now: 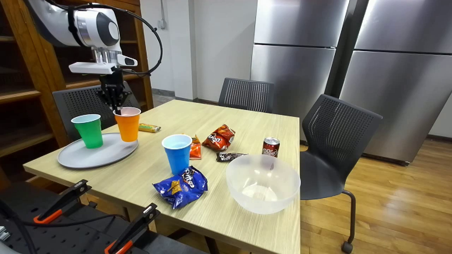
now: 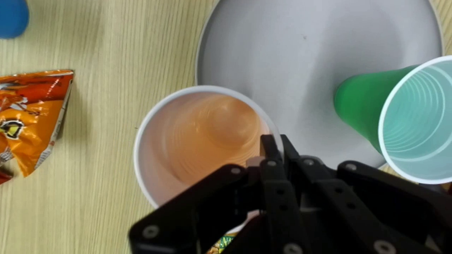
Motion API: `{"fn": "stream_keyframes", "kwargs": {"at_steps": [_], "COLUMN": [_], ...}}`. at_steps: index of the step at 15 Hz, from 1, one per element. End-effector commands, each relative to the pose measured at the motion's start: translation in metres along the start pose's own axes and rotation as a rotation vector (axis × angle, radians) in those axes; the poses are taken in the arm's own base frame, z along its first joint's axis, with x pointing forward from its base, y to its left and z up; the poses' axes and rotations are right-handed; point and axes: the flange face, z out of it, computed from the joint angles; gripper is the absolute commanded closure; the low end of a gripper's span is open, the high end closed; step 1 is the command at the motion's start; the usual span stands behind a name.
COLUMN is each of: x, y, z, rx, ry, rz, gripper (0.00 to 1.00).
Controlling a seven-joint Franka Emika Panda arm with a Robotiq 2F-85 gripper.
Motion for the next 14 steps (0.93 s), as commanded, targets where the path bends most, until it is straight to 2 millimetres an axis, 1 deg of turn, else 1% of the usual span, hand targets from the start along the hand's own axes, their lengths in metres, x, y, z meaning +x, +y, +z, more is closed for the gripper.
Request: {"fn": "stream_keyframes", "kwargs": {"at_steps": [1,5,9,14], "x": [0.014,0.023,0.028,0.033], "y": [-0.012,-0.021,-0.029,-0.033], "z": [0.003,0.013,0.02,0.024], "rx": [-0.006,-0.004,-0.006,-0.007], "ry": [-0.018,-0.031,-0.044,-0.058], "rz": [0.003,-0.007,-0.018,-0.023], "gripper": [0.99,0.99,0.99,0.99]}}
